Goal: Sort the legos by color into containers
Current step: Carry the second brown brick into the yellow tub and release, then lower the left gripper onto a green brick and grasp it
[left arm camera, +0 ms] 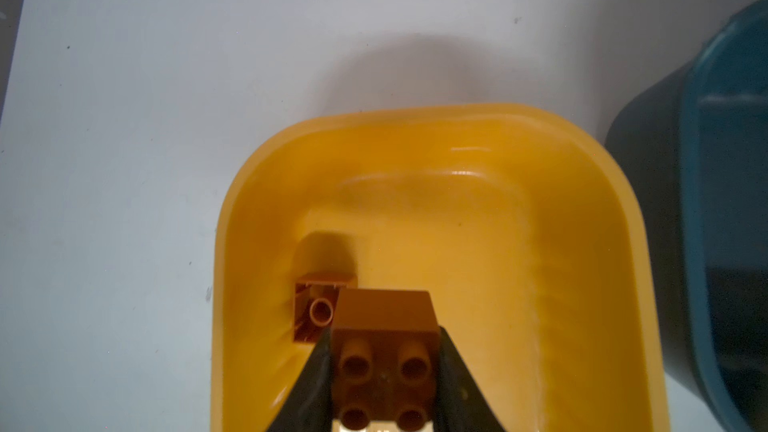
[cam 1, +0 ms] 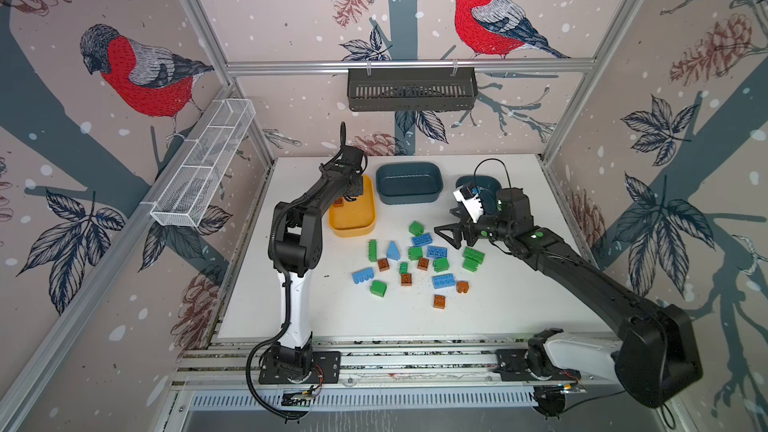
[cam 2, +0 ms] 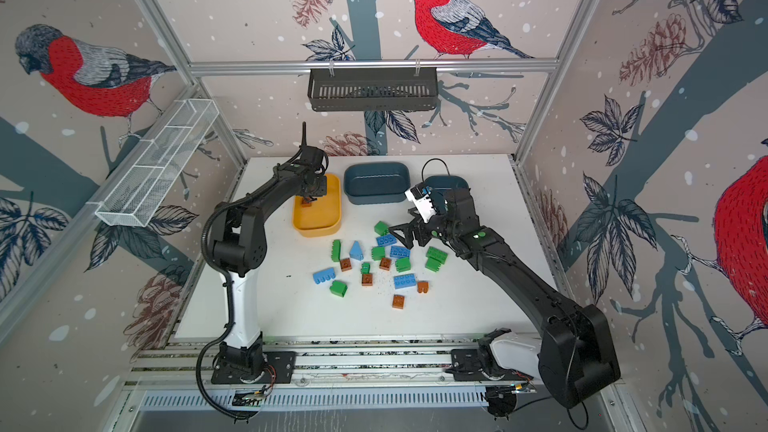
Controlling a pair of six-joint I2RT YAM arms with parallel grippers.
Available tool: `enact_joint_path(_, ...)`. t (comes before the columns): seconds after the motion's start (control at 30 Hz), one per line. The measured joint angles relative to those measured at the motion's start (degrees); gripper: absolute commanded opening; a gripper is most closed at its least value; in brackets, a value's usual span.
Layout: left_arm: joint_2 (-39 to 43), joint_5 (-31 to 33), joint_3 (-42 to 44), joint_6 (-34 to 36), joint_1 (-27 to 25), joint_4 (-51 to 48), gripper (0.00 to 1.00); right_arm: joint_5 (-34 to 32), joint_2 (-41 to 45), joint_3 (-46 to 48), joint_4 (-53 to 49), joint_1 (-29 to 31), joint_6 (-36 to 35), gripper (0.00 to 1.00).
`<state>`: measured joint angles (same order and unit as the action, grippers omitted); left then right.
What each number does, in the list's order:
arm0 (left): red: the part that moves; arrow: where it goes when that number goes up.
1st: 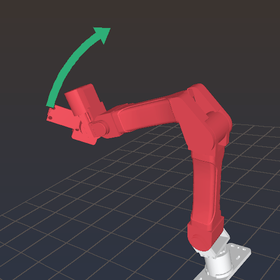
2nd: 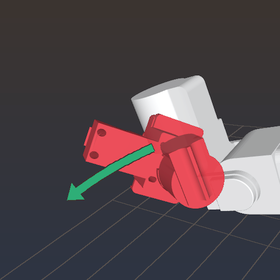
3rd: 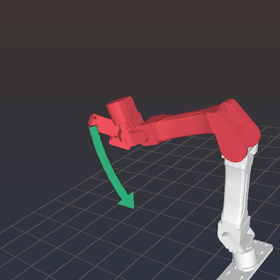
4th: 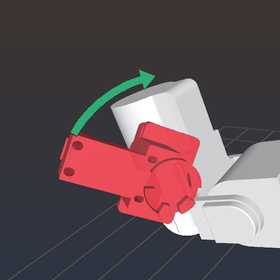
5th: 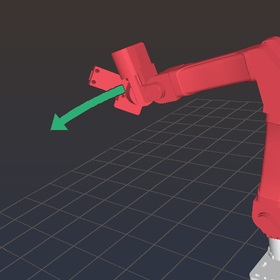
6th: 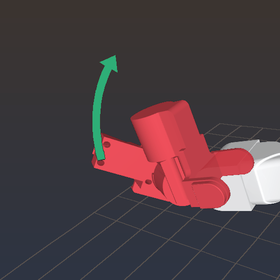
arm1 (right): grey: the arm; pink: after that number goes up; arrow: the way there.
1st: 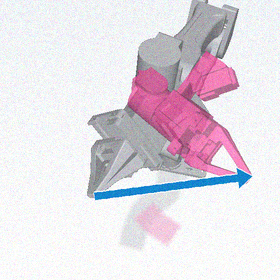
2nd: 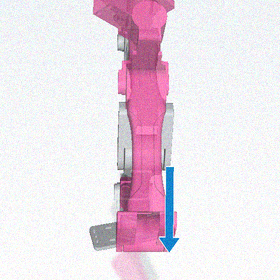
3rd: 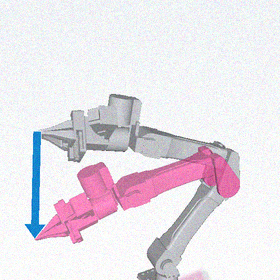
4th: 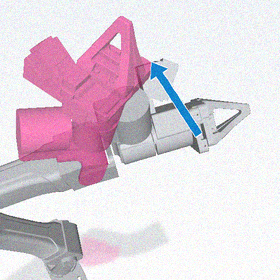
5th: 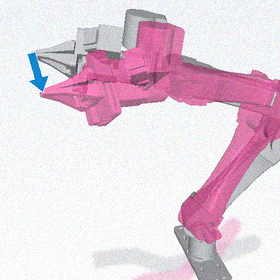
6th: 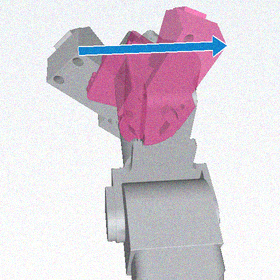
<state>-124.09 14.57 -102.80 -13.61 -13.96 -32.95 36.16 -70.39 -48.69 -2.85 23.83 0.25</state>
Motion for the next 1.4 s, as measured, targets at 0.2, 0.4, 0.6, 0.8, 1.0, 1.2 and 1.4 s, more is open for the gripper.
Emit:
enact_joint_path(0.2,-4.7,0.4,-2.3,0.1,0.5,1.6,0.43,0.0,-0.2,0.1,0.0,0.4,0.0,1.00)
enact_joint_path(0.4,-5.1,0.5,-3.2,0.4,0.4,1.8,0.64,0.0,-0.7,0.1,-0.1,0.4,0.0,0.99)
enact_joint_path(0.6,0.4,-1.1,-1.0,0.1,0.3,-0.8,0.66,0.0,-0.8,0.1,-0.1,0.4,-0.1,0.99)
enact_joint_path(0.8,11.9,-3.8,9.1,-1.7,-2.2,-3.6,0.67,0.0,-0.8,0.1,-0.1,0.4,-0.2,0.99)
enact_joint_path(1.0,23.7,-6.1,23.0,-6.0,-5.9,-4.6,0.67,0.0,-0.8,0.1,-0.3,0.4,-0.4,0.99)
enact_joint_path(1.2,31.6,-10.6,34.6,-11.6,-10.2,-3.8,0.67,0.0,-0.4,0.8,-0.7,0.4,-0.5,1.00)
enact_joint_path(1.4,32.0,-13.0,40.3,-16.0,-14.2,-0.9,0.65,0.0,0.5,2.1,-1.2,0.4,-0.4,0.99)
